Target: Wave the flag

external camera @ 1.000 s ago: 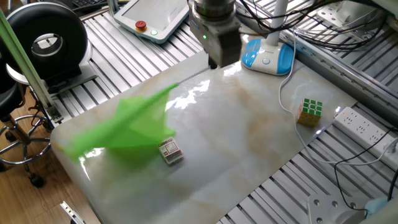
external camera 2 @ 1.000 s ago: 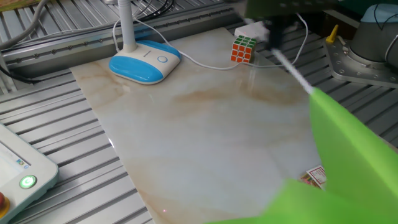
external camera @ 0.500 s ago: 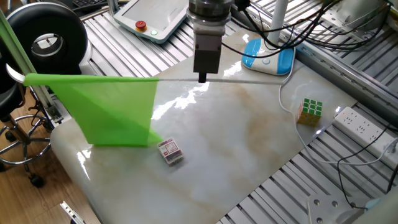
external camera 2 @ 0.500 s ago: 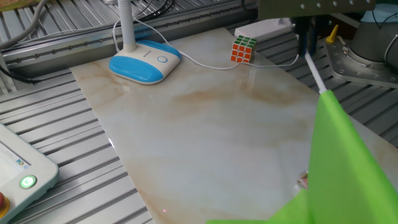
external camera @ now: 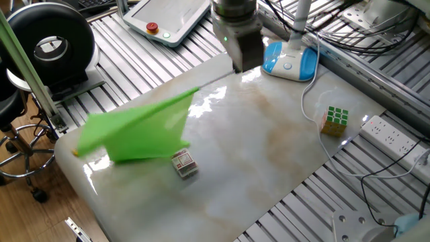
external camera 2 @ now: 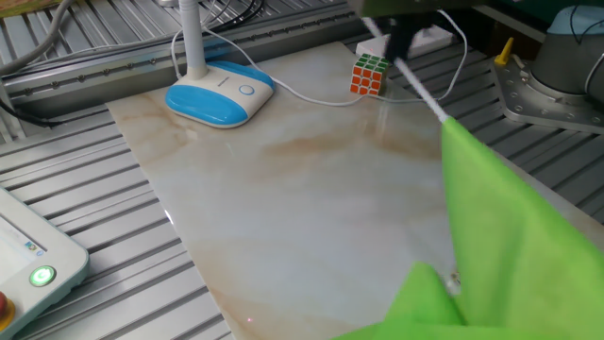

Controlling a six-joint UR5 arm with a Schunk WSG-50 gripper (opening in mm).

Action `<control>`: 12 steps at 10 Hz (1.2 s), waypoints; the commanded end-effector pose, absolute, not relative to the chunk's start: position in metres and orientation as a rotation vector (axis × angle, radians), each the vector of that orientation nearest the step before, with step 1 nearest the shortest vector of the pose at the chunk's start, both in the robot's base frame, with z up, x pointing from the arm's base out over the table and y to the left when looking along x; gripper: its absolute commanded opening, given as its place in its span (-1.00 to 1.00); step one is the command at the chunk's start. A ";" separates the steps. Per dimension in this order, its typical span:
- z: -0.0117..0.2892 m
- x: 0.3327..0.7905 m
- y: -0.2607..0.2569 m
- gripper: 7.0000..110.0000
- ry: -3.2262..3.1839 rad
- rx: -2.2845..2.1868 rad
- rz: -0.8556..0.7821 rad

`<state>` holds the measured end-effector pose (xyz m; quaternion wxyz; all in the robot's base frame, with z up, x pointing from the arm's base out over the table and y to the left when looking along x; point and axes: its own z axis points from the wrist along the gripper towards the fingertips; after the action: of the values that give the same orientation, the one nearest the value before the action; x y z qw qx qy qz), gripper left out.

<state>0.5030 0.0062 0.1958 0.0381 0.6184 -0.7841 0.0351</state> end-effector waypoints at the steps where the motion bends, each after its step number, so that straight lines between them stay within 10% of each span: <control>1: 0.201 0.478 0.066 -1.00 -2.717 1.521 -0.291; 3: 0.216 0.466 0.119 -1.00 -2.869 1.048 -0.628; 12: 0.171 0.451 0.043 -1.00 -2.908 1.123 -0.455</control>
<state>0.4563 0.0604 0.1866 0.0226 0.3478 -0.9269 -0.1390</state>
